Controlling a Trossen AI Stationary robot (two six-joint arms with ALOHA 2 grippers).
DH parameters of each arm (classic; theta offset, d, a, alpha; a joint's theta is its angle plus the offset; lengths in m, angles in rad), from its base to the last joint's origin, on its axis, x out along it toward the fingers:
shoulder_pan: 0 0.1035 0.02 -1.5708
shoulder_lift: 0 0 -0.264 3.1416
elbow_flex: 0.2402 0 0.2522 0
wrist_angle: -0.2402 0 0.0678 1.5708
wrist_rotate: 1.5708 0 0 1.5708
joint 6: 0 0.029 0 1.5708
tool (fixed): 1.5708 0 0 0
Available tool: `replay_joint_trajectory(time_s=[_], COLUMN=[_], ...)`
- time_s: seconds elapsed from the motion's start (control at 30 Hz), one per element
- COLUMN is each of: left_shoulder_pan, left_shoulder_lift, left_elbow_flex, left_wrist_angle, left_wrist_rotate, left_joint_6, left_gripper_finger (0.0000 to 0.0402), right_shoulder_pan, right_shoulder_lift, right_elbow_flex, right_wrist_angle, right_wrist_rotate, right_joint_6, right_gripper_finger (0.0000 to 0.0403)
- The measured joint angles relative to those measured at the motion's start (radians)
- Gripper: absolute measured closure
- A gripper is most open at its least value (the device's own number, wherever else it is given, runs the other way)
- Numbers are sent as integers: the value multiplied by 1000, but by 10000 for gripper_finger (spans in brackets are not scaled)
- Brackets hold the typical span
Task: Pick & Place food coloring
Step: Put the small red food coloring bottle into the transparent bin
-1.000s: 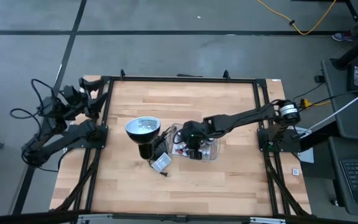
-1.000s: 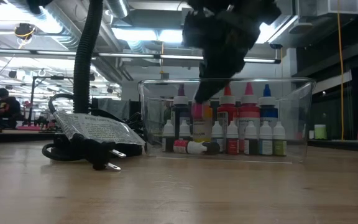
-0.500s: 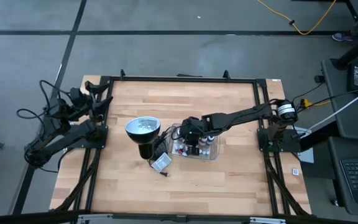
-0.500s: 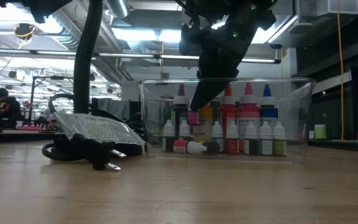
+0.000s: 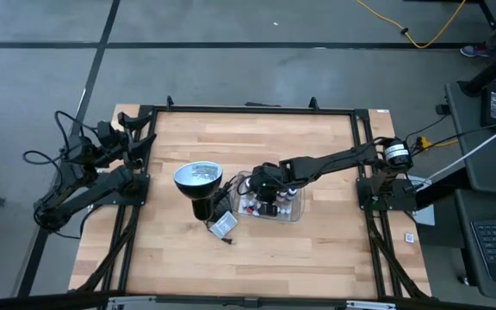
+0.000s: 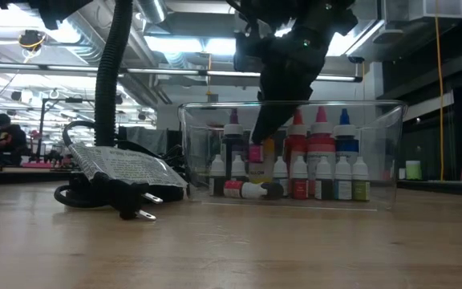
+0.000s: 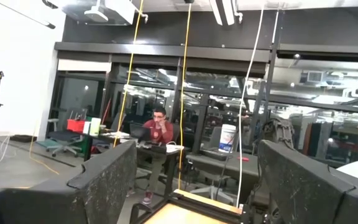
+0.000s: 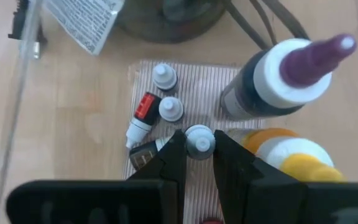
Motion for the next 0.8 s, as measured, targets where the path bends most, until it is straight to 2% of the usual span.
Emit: replay_joint_trajectory(time_s=[0.37,0.8], left_shoulder_pan=[0,0], left_shoulder_lift=[0,0], left_elbow_flex=[0,0], left_wrist_angle=[-8,-38], left_wrist_rotate=[2,3], left_joint_6=[0,3], left_gripper_finger=[68,68], right_shoulder_pan=[18,22], right_shoulder_lift=[0,8], right_elbow_flex=[86,89], right_wrist_angle=[-122,-96], right_wrist_rotate=[28,21], right_joint_6=[-122,-199], right_gripper_finger=[341,341])
